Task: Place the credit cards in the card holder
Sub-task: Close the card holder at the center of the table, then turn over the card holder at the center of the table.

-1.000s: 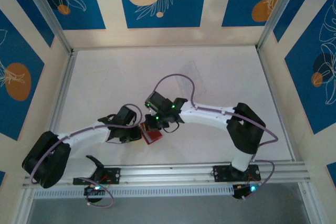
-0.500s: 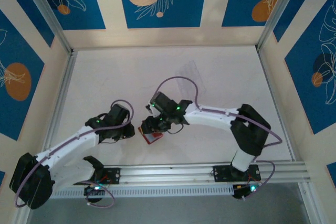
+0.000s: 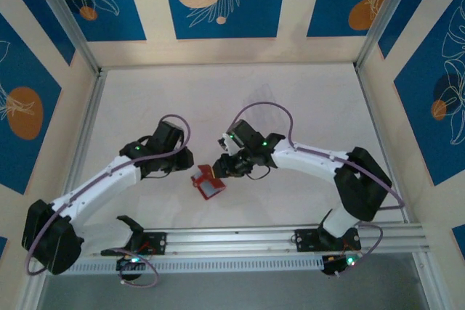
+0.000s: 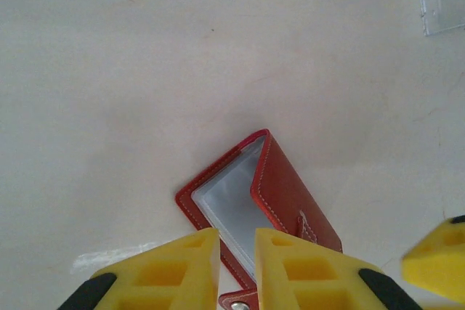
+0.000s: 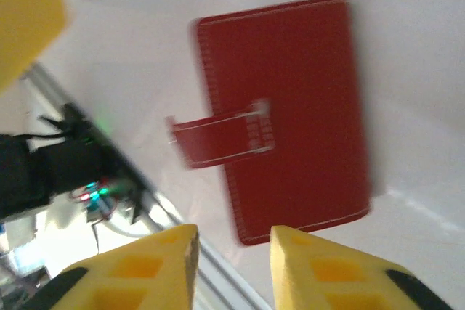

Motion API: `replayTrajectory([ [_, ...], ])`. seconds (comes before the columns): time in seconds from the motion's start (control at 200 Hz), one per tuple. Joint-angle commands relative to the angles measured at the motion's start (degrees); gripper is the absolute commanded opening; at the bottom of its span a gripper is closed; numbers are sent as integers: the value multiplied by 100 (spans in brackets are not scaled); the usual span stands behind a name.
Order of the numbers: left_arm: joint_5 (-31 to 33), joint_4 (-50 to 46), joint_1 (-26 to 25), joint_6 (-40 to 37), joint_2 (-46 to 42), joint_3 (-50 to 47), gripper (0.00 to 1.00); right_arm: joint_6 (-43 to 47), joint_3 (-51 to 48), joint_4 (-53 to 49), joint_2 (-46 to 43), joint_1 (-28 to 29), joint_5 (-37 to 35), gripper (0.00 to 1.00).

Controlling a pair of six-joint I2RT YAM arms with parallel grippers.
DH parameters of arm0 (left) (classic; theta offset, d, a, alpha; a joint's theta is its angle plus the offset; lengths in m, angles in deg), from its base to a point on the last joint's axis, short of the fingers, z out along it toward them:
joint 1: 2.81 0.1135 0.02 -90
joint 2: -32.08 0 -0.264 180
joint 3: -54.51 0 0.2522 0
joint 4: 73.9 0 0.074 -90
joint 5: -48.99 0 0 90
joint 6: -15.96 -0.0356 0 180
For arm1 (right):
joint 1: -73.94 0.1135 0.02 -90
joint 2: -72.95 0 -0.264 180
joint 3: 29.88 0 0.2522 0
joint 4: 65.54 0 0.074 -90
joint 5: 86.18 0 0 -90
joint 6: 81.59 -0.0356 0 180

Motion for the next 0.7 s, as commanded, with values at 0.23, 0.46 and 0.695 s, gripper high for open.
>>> replayTrajectory([
  [0.23,-556,427,-309,-238,943,251,18,-111,413,-190,1341,675,-879,14],
  [0.46,-531,834,-504,73,1260,-473,13,-87,360,-396,1098,630,-1026,15],
  [0.695,-352,1062,-504,157,1258,-1069,12,270,79,-342,577,102,-402,32],
])
